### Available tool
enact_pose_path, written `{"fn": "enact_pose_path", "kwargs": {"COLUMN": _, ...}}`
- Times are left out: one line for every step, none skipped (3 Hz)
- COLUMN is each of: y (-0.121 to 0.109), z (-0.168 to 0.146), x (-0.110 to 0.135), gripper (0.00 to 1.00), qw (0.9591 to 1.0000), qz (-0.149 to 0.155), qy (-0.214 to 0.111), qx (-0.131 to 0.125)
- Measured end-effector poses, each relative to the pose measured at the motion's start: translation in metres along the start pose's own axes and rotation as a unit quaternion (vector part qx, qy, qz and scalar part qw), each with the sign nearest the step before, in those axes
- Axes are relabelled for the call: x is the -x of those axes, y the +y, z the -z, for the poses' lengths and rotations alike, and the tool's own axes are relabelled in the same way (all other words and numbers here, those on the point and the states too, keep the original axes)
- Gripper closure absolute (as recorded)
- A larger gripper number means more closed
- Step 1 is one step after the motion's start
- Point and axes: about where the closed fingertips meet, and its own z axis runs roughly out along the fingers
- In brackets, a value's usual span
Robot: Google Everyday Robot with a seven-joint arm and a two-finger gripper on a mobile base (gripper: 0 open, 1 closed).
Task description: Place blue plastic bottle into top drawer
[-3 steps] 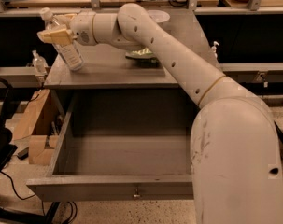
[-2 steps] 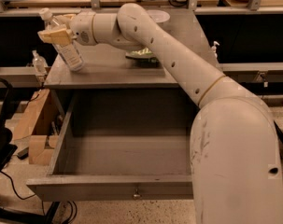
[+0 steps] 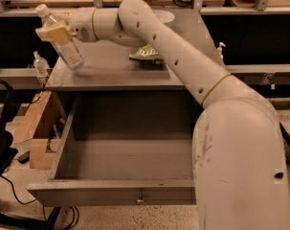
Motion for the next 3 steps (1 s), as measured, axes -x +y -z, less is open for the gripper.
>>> {"fn": "enact_pose_path", "kwargs": {"y": 0.002, "z": 0.006, "x": 0.024, "gripper": 1.00, "qw": 0.9999, "qz": 0.017, "qy": -0.001, "qx": 0.003}}
{"fn": "enact_pose_path", "kwargs": {"y": 0.015, "z": 0.035, "x": 0.069, "gripper": 1.00, "qw": 0.9989, "qz": 0.040, "qy": -0.011, "qx": -0.023}}
{"fn": "enact_pose_path", "kwargs": {"y": 0.058, "z": 0.082, "x": 0.104, "gripper": 1.00, "qw": 0.9949, "qz": 0.051, "qy": -0.026, "qx": -0.083}}
